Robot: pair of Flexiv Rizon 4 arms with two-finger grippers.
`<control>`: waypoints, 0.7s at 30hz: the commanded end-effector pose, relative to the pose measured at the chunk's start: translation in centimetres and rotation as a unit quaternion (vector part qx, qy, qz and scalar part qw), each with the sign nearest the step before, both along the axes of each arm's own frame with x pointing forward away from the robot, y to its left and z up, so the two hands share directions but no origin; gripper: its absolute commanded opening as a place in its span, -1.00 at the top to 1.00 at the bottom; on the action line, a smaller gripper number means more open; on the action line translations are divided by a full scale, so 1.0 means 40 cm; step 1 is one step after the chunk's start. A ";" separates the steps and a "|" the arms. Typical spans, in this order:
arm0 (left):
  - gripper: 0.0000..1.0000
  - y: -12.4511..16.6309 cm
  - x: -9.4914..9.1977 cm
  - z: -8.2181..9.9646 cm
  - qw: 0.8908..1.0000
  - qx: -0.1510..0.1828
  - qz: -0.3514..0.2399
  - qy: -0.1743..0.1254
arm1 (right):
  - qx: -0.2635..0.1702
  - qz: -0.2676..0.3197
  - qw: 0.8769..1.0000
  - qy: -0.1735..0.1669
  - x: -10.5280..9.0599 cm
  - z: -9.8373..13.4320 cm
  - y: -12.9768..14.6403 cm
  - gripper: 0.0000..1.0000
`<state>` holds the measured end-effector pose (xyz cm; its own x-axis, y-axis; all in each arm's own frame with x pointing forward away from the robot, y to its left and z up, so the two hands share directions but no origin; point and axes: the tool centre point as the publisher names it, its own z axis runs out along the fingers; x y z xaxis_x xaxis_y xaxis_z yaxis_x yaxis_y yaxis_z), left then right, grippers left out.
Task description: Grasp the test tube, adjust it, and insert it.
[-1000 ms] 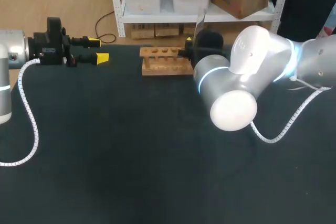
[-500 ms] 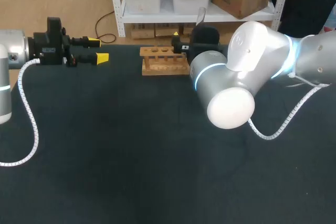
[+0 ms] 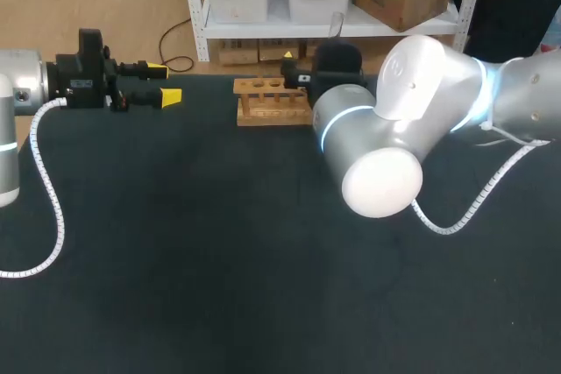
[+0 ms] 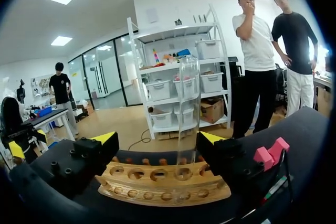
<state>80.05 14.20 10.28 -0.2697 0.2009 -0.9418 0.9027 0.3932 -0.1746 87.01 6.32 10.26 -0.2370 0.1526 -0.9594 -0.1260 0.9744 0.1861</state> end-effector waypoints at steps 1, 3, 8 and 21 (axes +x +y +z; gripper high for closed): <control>-1.00 0.001 -0.003 -0.003 1.000 -0.001 0.001 -0.002 | 0.013 0.061 0.998 -0.010 -0.021 0.018 -0.016 -1.00; -1.00 0.001 -0.003 -0.003 1.000 -0.001 0.001 -0.002 | 0.014 0.064 0.998 -0.008 -0.035 0.032 -0.020 -1.00; -1.00 0.001 -0.003 -0.003 1.000 -0.001 0.001 -0.002 | 0.005 0.100 0.995 0.004 -0.071 0.056 -0.038 -1.00; -1.00 0.001 -0.003 -0.003 1.000 -0.001 0.001 -0.002 | -0.002 0.175 0.984 0.032 -0.174 0.097 -0.092 -1.00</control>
